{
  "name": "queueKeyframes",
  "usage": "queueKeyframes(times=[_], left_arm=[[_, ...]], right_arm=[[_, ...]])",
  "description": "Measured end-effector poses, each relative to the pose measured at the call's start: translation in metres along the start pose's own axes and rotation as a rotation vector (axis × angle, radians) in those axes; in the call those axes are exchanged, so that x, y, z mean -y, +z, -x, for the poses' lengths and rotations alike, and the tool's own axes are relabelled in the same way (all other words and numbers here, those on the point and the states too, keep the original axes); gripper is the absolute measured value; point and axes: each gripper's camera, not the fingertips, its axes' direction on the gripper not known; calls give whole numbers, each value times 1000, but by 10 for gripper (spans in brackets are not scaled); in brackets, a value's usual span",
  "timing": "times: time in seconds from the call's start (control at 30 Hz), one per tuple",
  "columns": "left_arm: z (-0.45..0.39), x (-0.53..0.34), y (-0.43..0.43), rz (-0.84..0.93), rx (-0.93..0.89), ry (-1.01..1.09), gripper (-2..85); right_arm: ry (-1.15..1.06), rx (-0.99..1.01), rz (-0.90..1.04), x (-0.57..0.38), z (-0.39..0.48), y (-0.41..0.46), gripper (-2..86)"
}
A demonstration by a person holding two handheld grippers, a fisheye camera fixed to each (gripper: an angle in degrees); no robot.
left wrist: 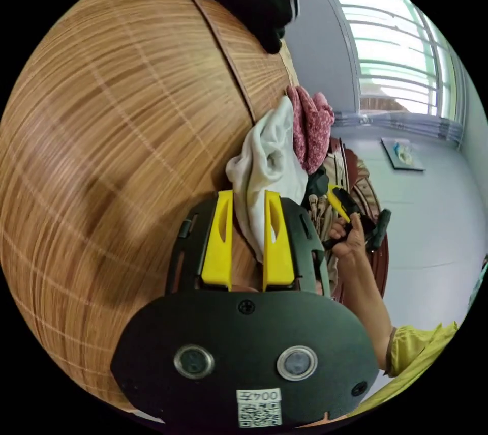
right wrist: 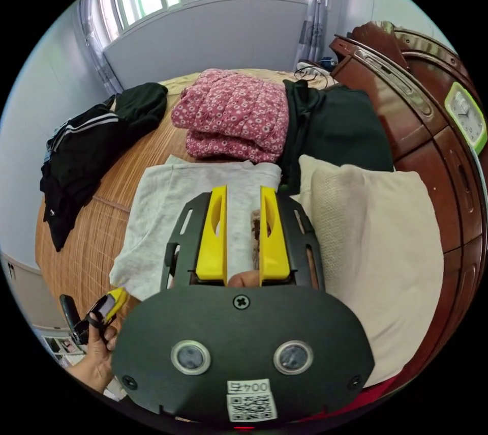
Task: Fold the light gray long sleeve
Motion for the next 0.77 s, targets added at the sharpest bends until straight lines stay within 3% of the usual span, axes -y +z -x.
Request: queueKeyframes(times=[0.17, 0.23, 0.3, 0.37, 0.53, 0.77], left_arm=[[-57, 0, 11, 36, 6, 316, 36], [-93, 8, 42, 89, 106, 517, 25], [-105, 13, 66, 123, 211, 577, 17], [-95, 21, 91, 198, 323, 517, 11], [-87, 20, 107, 245, 262, 456, 7], [-116, -24, 71, 276, 112, 449, 22]], right_arm=[[-72, 29, 152, 0, 17, 24, 92], [-95, -9, 244, -2, 21, 41, 99], [-108, -29, 323, -4, 23, 56, 102], [-127, -41, 350, -5, 25, 61, 101], [-121, 6, 405, -4, 27, 42, 101], [-114, 271, 104, -82, 9, -126, 86]])
